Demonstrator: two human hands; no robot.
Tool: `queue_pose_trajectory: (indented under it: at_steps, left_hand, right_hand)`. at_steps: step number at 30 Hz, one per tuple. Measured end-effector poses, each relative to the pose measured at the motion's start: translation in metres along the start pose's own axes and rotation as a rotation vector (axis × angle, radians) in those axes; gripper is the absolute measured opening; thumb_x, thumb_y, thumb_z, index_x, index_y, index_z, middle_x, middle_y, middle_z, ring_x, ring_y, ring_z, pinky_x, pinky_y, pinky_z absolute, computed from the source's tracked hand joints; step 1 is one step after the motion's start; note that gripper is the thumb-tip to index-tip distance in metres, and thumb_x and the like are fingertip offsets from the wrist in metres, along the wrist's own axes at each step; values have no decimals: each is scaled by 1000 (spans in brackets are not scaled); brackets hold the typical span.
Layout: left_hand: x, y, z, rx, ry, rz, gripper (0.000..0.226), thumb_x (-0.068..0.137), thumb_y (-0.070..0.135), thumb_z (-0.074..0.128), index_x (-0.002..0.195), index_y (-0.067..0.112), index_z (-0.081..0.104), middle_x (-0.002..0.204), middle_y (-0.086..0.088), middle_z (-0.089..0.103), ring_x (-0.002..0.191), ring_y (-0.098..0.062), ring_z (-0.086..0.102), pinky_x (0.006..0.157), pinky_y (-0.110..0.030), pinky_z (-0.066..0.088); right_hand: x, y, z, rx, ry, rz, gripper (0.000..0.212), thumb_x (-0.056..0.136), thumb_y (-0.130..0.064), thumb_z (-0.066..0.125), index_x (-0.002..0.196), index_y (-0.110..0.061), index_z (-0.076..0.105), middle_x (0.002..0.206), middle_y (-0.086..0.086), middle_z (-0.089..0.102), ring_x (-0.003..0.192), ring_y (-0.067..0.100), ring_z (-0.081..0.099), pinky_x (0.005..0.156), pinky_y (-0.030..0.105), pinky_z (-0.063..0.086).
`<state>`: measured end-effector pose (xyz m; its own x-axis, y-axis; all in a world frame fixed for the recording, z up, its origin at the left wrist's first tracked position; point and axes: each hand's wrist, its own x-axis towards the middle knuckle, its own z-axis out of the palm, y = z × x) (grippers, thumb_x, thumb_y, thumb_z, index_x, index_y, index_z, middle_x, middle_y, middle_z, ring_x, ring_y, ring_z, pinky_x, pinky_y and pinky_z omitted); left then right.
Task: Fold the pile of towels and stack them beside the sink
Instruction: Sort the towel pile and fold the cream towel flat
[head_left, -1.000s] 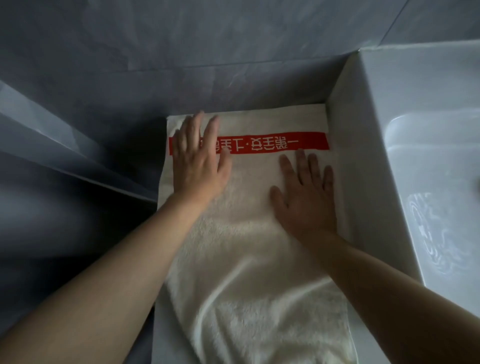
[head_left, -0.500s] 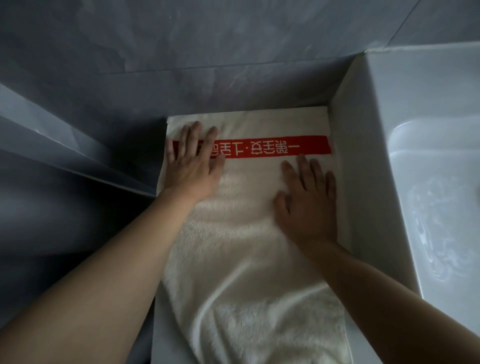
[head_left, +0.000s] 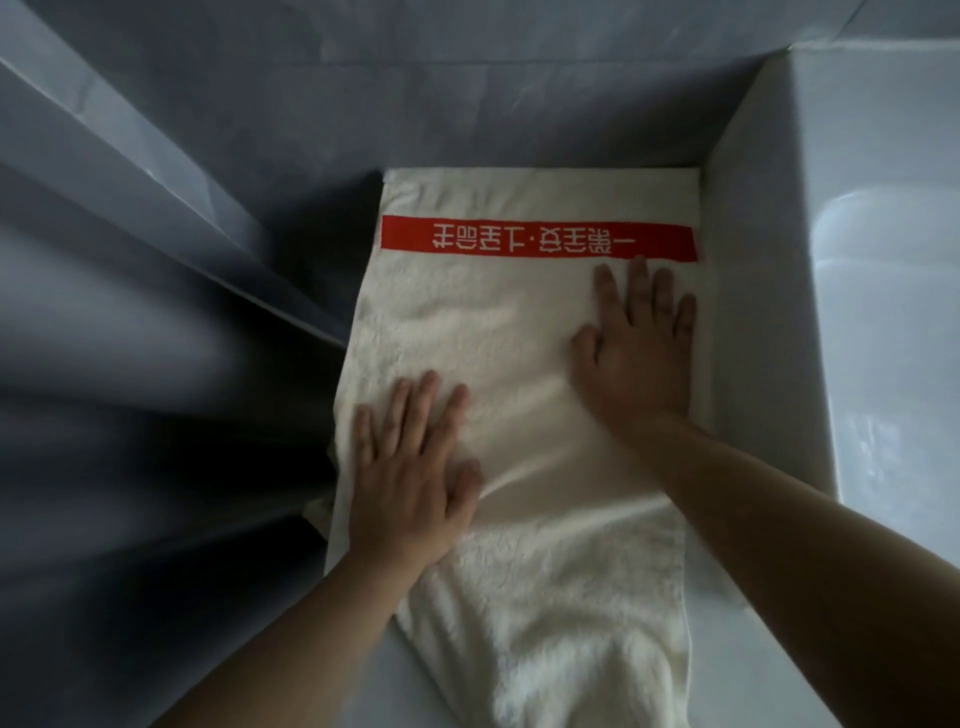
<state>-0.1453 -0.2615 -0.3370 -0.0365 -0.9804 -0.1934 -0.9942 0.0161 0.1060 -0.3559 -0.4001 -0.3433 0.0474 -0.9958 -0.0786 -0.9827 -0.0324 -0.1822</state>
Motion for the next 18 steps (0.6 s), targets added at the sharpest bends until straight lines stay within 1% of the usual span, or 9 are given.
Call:
queue_pose_trajectory:
  at_steps: [3, 5, 6, 9, 11, 12, 14, 16, 18]
  left_hand:
    - [2, -1, 3, 9, 10, -11, 72, 92, 53, 29, 158, 34, 9, 168, 3, 2, 154, -20, -3, 122, -56, 8]
    - [1, 0, 4, 13, 22, -17, 72, 91, 53, 28, 158, 35, 8, 168, 3, 2, 154, -19, -4, 122, -55, 8]
    - [0, 0, 4, 12, 33, -26, 72, 91, 53, 28, 158, 35, 9, 168, 3, 2, 154, -19, -4, 122, -55, 7]
    - [1, 0, 4, 2, 35, -35, 73, 89, 53, 30, 157, 38, 12, 167, 4, 5, 154, -18, -2, 123, -53, 4]
    - [2, 0, 3, -7, 47, -43, 72, 89, 54, 29, 157, 37, 13, 167, 4, 7, 154, -18, -1, 123, -52, 2]
    - [2, 0, 3, -20, 52, -42, 71, 89, 54, 29, 157, 37, 14, 167, 4, 9, 154, -19, 1, 123, -52, 2]
    - [2, 2, 2, -41, 64, -50, 72, 87, 52, 30, 156, 37, 18, 166, 4, 12, 154, -19, 5, 123, -52, 3]
    - [2, 2, 3, -35, 72, -59, 73, 85, 52, 31, 156, 38, 19, 166, 4, 14, 153, -19, 7, 123, -51, 4]
    - [3, 0, 3, -26, 83, -57, 72, 85, 51, 31, 155, 38, 20, 166, 4, 15, 153, -20, 9, 123, -51, 5]
  right_hand:
    - [3, 1, -2, -3, -29, -3, 67, 93, -42, 25, 156, -22, 14, 162, 13, 5, 149, 32, 2, 119, 52, -3]
    - [-4, -1, -12, 8, -56, -20, 65, 95, -42, 21, 155, -18, 14, 163, 13, 4, 149, 31, 1, 119, 52, -3]
    - [-14, -4, -17, 31, -36, -36, 65, 95, -41, 20, 155, -15, 17, 162, 13, 7, 149, 30, 4, 119, 52, -2]
    - [-77, -26, -33, 225, 132, -53, 61, 95, -38, 25, 151, -13, 31, 160, 10, 21, 149, 29, 13, 120, 51, 1]
    - [-126, -39, -38, 329, 156, -60, 58, 97, -37, 27, 149, -14, 35, 159, 8, 25, 148, 27, 16, 120, 49, 5]
    - [-146, -39, -38, 319, 123, -76, 58, 97, -37, 28, 150, -15, 35, 159, 8, 25, 149, 27, 16, 120, 49, 7]
    - [-178, -25, -30, 238, 6, -109, 60, 97, -38, 27, 152, -15, 30, 159, 9, 22, 149, 26, 15, 120, 50, 10]
    - [-196, -5, -19, 184, -117, -143, 65, 95, -44, 23, 153, -15, 19, 160, 9, 15, 149, 27, 10, 121, 49, 8]
    - [-204, 12, -8, 134, -166, -215, 67, 95, -48, 23, 152, -15, 13, 161, 6, 10, 150, 26, 8, 121, 46, 6]
